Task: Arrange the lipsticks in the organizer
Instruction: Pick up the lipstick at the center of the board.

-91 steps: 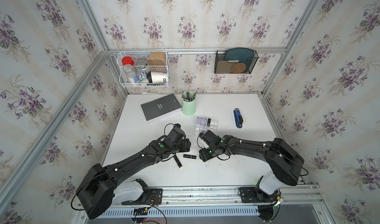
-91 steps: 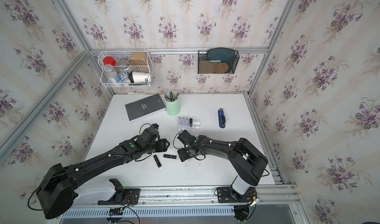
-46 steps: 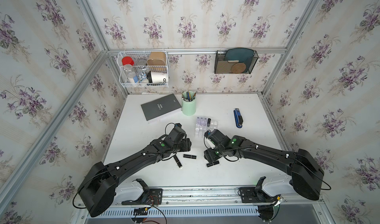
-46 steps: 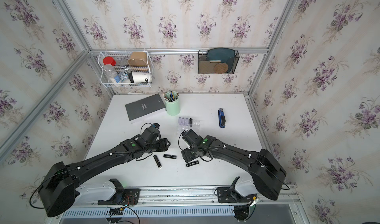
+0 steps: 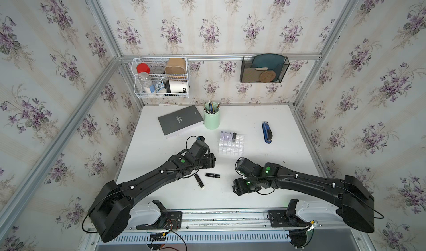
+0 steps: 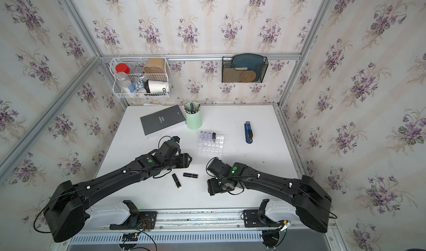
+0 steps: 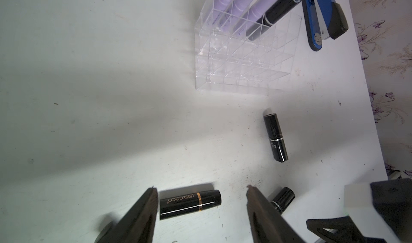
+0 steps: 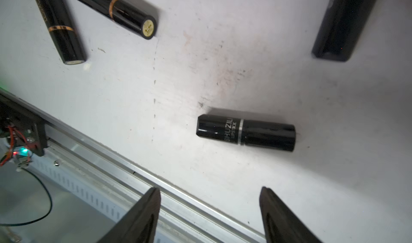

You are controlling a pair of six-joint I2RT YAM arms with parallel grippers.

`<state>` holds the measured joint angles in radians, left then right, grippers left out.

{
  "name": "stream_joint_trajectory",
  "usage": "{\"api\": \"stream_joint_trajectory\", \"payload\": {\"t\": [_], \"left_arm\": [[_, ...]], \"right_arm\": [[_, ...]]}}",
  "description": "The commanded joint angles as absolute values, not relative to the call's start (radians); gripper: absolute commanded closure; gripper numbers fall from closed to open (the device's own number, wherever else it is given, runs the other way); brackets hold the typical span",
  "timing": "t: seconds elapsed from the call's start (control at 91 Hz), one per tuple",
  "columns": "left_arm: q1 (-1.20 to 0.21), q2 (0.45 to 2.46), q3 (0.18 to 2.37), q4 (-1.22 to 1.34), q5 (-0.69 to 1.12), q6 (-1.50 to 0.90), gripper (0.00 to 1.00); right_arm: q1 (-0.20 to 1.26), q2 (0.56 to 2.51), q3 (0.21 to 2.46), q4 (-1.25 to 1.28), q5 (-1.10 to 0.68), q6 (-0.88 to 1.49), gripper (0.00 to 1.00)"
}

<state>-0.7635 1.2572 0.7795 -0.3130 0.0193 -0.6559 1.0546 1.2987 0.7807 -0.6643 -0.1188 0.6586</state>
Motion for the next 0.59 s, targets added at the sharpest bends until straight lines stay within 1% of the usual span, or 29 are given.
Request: {"api": "stream_joint_trajectory", "payload": {"t": [0.0, 0.066, 0.143, 0.231, 0.341, 0.484, 0.582], "left_arm": [[-0.762, 1.231, 0.769, -0.311, 0.015, -0.645, 0.33], [-0.762, 1.208, 0.759, -0.326, -0.010, -0.644, 0.33], [-0.762, 1.180, 0.746, -0.328, -0.036, -0.642, 0.33], [-0.761, 1.162, 0.737, -0.324, -0.052, -0.629, 0.33], [-0.761, 1.161, 0.736, -0.321, -0.049, -0.616, 0.33], [-0.761, 1.166, 0.744, -0.330, -0.032, -0.619, 0.33], [-0.761, 1.146, 0.742, -0.343, -0.036, -0.617, 0.33]], "right_arm": [[1.081, 1.360, 0.850, -0.794, -0.003, 0.486, 0.24], [1.083, 1.390, 0.858, -0.827, 0.005, 0.467, 0.24], [1.085, 1.426, 0.858, -0.876, 0.044, 0.490, 0.29], [1.093, 1.413, 0.861, -0.896, 0.088, 0.511, 0.32], [1.101, 1.430, 0.882, -0.911, 0.132, 0.485, 0.30], [1.109, 1.542, 0.919, -0.895, 0.158, 0.426, 0.28], [1.104, 1.570, 0.925, -0.856, 0.126, 0.392, 0.27]]}}
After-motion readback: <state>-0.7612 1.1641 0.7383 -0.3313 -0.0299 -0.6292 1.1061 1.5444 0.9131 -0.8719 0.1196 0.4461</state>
